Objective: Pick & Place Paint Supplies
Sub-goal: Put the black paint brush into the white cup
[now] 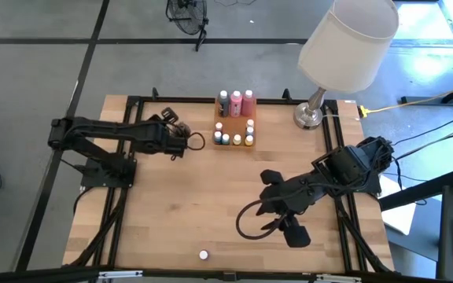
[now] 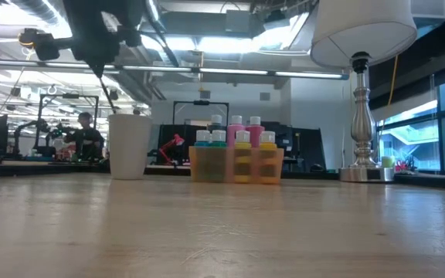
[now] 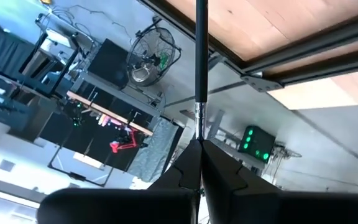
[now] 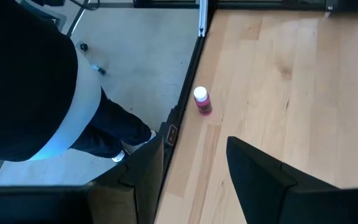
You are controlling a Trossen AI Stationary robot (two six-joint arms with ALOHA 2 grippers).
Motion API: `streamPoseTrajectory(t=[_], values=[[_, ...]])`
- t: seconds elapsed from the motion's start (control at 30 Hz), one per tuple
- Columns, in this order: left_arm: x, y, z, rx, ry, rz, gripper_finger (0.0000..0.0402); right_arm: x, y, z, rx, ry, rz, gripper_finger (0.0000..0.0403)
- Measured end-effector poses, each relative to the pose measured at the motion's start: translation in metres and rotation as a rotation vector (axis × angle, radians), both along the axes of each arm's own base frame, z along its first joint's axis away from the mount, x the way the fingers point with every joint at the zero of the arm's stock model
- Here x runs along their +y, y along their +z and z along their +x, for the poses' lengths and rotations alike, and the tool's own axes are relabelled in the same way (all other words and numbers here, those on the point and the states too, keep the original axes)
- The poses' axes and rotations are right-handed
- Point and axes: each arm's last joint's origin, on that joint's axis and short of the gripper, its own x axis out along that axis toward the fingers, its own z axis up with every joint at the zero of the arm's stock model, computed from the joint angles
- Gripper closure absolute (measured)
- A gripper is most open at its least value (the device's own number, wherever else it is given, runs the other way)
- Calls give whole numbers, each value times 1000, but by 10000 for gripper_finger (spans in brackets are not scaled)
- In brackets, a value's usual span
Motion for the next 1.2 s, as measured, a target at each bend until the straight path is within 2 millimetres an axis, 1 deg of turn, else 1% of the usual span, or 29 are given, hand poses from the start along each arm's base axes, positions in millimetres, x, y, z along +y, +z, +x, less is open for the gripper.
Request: streamPoseTrajectory(t=[0.23, 0.5, 0.77, 1.2], values=[[1, -10, 11, 28, -35, 16, 400, 2, -1, 4, -33, 15, -1, 222], [2, -21, 21, 81, -45, 11, 400, 5, -5, 5, -19, 19, 8, 222], [2, -26, 31, 26, -58, -3, 400, 7, -4, 5, -13, 12, 20, 222], [1, -27, 31, 30, -58, -62, 400, 6, -5, 4, -9, 12, 16, 222]])
